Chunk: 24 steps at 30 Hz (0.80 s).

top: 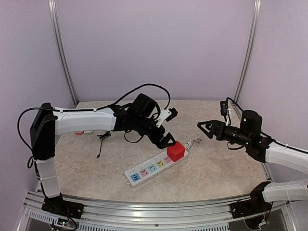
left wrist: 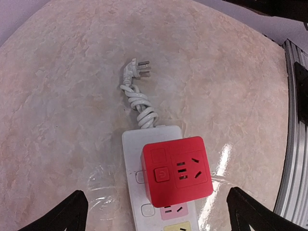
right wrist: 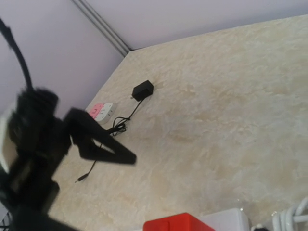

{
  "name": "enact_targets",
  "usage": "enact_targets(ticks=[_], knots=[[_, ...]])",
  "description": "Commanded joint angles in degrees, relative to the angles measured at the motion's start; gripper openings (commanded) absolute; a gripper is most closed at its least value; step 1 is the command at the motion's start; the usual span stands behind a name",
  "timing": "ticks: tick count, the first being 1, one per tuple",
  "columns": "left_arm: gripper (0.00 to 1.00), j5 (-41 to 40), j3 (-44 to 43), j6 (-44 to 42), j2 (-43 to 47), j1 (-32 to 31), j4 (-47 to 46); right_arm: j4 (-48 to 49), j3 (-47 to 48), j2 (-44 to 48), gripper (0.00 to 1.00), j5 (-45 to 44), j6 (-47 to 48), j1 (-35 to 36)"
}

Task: Pull the plug off the socket

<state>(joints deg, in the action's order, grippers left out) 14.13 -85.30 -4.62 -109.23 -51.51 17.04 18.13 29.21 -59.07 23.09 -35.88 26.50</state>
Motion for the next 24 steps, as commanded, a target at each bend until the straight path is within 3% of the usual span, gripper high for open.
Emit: enact_targets(ticks=[1,6,15,19,24], knots=[[0.99,-3.0,-5.2,-1.2,-4.9,-3.4,5.5,-1.6,-1.5,1.6,0.88,0.1,0.5,-1.6],[0.98,-5.2,-10.3,-1.3,-10.2,-5.5,8.4,-1.1,-2.4,1.6,0.88,0.6,0.2,-1.8],[0.83,-8.4,-14.9,-1.5,-15.6,-6.1,11.7,-1.0,-2.6,1.4,0.88,1.1,0.4,-2.1],[0.74,-9.3,-16.1,-1.7,-16.5,-6.0,12.4,0.3,-3.1,0.3,0.88,1.8,-0.2,-2.2],[0.56,-10.6,-18.2,-1.2,-18.2,-6.0,13.5,0.9,-3.4,-0.3,0.88,1.8,-0.8,-2.2]])
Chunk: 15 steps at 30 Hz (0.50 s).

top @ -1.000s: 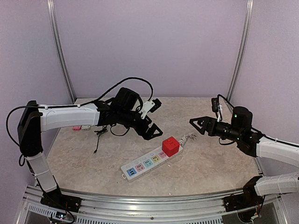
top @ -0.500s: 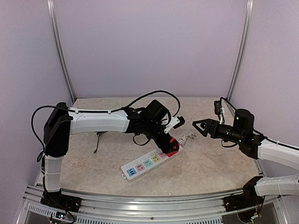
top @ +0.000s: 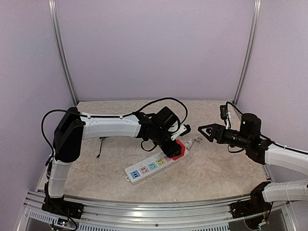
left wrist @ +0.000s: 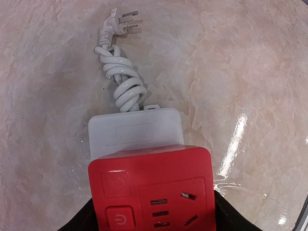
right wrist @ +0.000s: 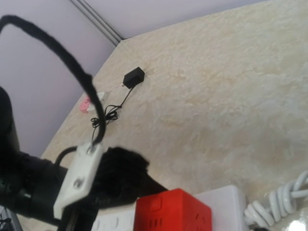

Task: Pull the plug off the socket

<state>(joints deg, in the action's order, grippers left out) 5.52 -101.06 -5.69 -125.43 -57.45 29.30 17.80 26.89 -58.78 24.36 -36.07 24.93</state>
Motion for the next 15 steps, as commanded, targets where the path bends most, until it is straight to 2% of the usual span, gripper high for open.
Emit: enact_targets(ticks=[1,9,15], knots=[[0.53,-2.2,-2.5,0.2,-2.0,-0.1,1.1,1.3,-1.1,-0.8,0.88,0.5,-0.6,-0.7],[0.31,-3.1,1.5,7.2,4.8,3.2,-6.2,3.4,-2.7,-1.5,0.88,0.2,-1.6,-0.7],[0.25,-7.9,7.5,11.8,14.4,5.4,-15.7,8.2,-4.3,-5.0,0.80,2.5,-2.9,-0.4]])
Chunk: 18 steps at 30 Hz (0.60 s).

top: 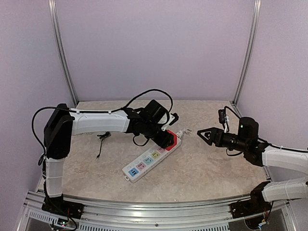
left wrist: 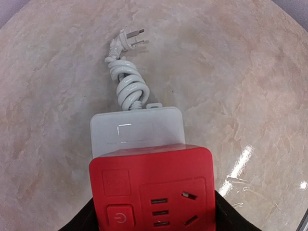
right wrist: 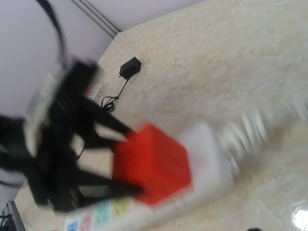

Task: Pull the plug off the socket

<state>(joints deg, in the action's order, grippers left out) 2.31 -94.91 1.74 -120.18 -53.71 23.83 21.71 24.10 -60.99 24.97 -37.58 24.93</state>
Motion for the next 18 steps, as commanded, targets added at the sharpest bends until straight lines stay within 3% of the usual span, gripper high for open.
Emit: enact_targets(ticks=[1,9,18], knots=[[0.24,-5.1,1.5,4.9,9.8,1.9,-10.7,5.0,-1.6,-3.8,0.79,1.9,-1.6,-0.1],[0.23,-8.3,1.5,6.1,13.6,2.0,-12.9,14.6,-1.1,-12.6,0.81,-0.2,-4.0,6.9],[0.23,-10.4,5.9,8.7,17.0,0.9,-18.7,18.9,9.8,-25.1,0.84,-5.6,-4.4,13.5]])
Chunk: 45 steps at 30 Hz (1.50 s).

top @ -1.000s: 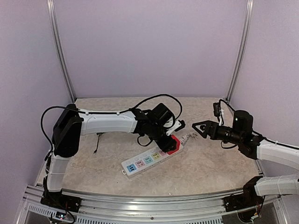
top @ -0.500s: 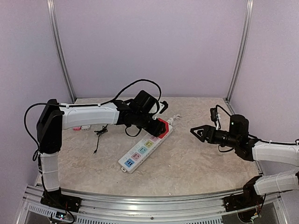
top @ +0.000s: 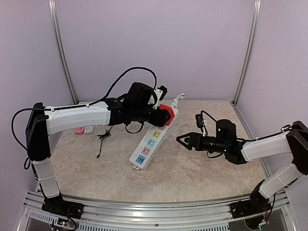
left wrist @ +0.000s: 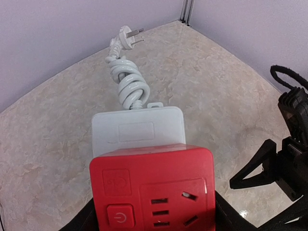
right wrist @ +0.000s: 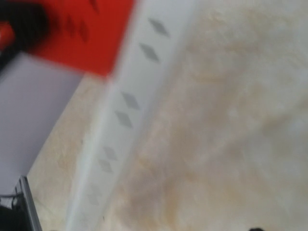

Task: Pull the plug off the socket

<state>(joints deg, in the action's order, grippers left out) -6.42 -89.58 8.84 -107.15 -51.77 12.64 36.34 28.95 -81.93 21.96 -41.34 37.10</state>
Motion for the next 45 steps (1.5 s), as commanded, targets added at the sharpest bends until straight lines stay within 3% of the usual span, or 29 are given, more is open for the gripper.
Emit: enact_targets(ticks=[1,11,15,18,23,31,35,45], knots=[[0.23,-2.0,0.6,1.6,4.0,-1.4,-7.6,4.5,6.4,-5.5,0.84,-2.7,-0.9,1.6],[0.22,-4.9,1.3,0.9,5.1,-4.3,-9.8,7.8,13.0,-15.0,0.77,-3.6,-4.5,3.8],[0.19,-5.3,2.7,1.6,6.1,-4.7,-11.6,12.4,12.7,-17.4,0.68,-2.8,-6.8,4.5],[0.18,-5.3,3.6,2.0,6.8,-4.8,-12.2,14.6,12.0,-18.3,0.56,-2.5,-7.8,4.8],[0.17,-5.6,4.5,2.2,7.5,-5.0,-12.2,15.8,11.6,-18.6,0.28,-2.7,-8.4,4.8],[0.16,-8.8,5.0,-0.6,8.3,-6.5,-14.1,16.4,11.1,-18.7,0.00,-3.2,-9.1,4.8],[0.15,-12.4,5.4,-4.3,8.1,-8.6,-15.5,16.5,11.1,-19.0,0.00,-3.5,-9.8,4.8],[0.09,-12.9,9.6,-4.4,13.1,-9.4,-21.1,15.8,10.0,-19.1,0.00,-5.4,-10.7,4.7]])
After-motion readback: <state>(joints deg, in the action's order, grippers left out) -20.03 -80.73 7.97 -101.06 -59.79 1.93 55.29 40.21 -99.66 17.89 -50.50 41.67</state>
